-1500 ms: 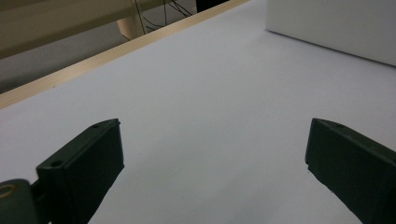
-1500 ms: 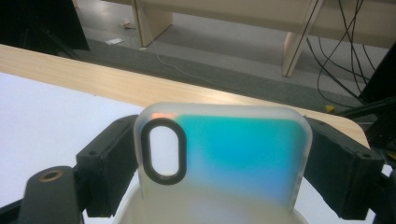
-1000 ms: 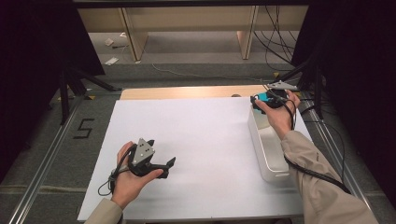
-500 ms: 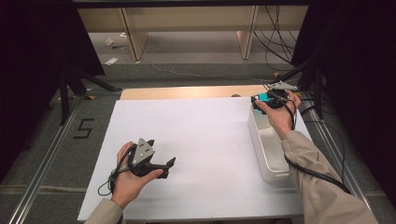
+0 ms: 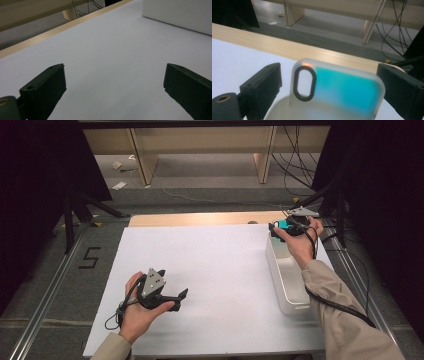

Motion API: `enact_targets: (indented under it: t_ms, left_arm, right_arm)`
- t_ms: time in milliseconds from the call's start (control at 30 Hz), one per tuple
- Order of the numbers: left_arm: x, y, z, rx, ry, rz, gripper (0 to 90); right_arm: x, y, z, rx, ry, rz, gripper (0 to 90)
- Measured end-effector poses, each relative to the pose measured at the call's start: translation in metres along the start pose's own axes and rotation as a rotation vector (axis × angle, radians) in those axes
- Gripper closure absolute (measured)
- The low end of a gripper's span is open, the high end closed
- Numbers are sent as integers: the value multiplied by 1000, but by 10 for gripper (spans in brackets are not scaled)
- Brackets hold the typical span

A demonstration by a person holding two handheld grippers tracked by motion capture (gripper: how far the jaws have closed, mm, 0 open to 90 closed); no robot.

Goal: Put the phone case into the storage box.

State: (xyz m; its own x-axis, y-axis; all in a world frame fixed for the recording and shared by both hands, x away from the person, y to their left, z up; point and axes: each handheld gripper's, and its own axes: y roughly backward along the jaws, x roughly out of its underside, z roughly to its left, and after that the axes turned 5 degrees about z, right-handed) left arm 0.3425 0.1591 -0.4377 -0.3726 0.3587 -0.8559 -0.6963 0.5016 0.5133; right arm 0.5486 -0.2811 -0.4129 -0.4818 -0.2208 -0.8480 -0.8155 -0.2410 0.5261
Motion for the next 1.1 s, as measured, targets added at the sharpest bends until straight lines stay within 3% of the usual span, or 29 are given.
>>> enact_targets:
  t_ms: [733, 1100]
  left_arm:
    - [0, 0, 0, 0, -2, 1, 35]
    - [0, 0, 0, 0, -1, 1, 35]
  right_arm:
    - [-13, 16, -4, 14, -20, -99, 84]
    - [-21, 31, 3, 5, -14, -141, 151]
